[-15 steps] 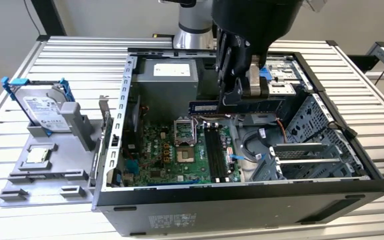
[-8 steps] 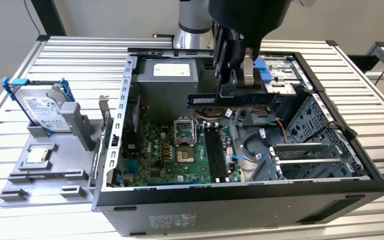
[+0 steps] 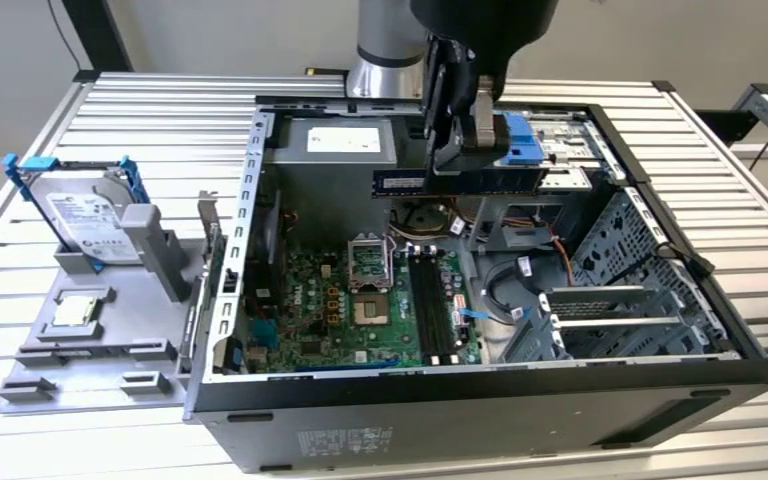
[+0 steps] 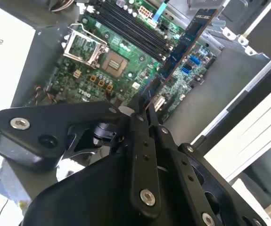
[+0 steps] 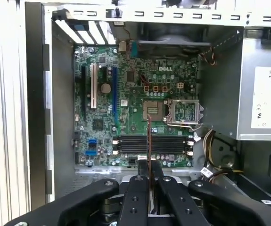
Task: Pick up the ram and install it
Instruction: 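Pick up the ram and move it above insertion slot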
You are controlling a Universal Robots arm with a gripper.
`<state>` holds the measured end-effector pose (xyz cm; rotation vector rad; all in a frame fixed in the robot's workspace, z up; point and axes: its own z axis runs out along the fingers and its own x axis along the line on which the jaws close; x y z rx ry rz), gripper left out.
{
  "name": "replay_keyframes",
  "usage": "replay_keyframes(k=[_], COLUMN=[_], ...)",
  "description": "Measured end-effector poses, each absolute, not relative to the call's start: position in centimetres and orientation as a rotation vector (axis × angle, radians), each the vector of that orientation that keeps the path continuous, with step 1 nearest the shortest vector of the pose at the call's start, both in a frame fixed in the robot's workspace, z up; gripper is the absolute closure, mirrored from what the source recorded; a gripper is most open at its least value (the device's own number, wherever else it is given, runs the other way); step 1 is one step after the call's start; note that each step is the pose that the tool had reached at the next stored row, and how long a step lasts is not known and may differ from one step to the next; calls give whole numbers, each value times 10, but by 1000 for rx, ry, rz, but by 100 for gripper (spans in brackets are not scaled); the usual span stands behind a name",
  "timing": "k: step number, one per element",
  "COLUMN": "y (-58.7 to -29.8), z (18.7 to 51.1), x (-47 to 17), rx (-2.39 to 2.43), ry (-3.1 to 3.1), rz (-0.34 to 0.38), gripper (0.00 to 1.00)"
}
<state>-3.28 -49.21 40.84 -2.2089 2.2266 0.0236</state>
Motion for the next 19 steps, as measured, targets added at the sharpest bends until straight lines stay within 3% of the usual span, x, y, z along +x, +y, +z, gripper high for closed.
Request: replay_keyframes(k=[19], y=[-463], z=[401], x=[-32], rx=[-2148], ry=[2282], rz=[21], gripper=[100])
